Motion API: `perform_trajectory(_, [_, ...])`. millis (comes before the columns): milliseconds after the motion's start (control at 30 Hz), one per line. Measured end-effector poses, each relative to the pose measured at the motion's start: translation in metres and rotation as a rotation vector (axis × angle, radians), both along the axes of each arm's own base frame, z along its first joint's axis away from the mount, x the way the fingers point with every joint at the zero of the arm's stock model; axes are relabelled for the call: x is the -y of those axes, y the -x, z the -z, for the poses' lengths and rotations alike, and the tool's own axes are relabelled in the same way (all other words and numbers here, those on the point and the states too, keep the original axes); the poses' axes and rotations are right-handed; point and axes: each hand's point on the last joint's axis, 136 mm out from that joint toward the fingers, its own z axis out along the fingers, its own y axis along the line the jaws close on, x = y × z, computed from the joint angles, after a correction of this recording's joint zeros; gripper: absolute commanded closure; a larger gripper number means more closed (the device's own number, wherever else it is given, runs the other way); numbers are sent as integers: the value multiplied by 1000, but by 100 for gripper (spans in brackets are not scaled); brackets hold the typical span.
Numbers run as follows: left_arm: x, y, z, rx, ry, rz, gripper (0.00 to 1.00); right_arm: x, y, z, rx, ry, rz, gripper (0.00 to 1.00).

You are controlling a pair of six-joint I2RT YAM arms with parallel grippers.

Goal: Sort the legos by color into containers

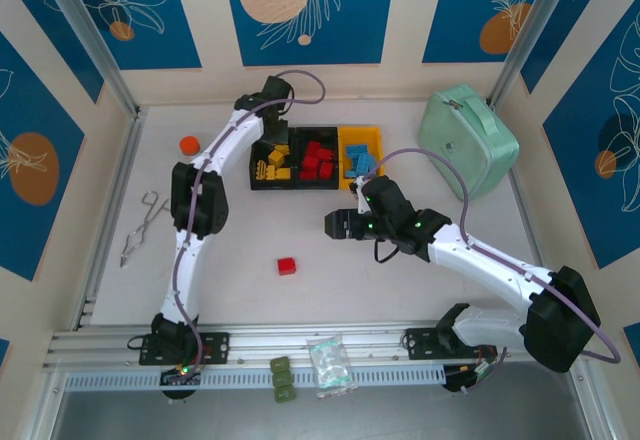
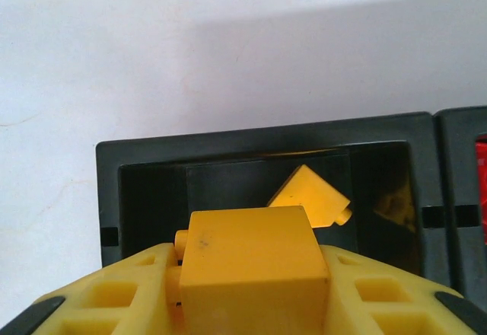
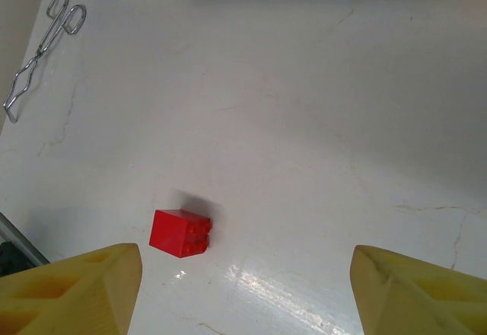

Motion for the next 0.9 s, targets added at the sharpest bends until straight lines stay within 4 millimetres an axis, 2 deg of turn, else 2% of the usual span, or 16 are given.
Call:
perform_trajectory(133, [-2,3,3,-15,-16,7,40,0,0,0,-1,0,0,27])
perform_trajectory(333, [-1,5,3,-26,-13,12,36,-1,0,4,-13,4,2,27])
perform_trajectory(433, [0,16,1,-46,7,23,36,-2,1,4,-13,4,-1,27])
perform_trajectory(567, [3,52,-15,-74,50,53,36,-2,3,0,-3,-4,-7,27])
perform_trajectory(767, [10,128,-54,-61,144,113,33,5,11,-22,52,-47,-13,27])
perform_trajectory(900, [13,178,-52,-87,183,141,32,13,21,-22,61,-51,-16,27])
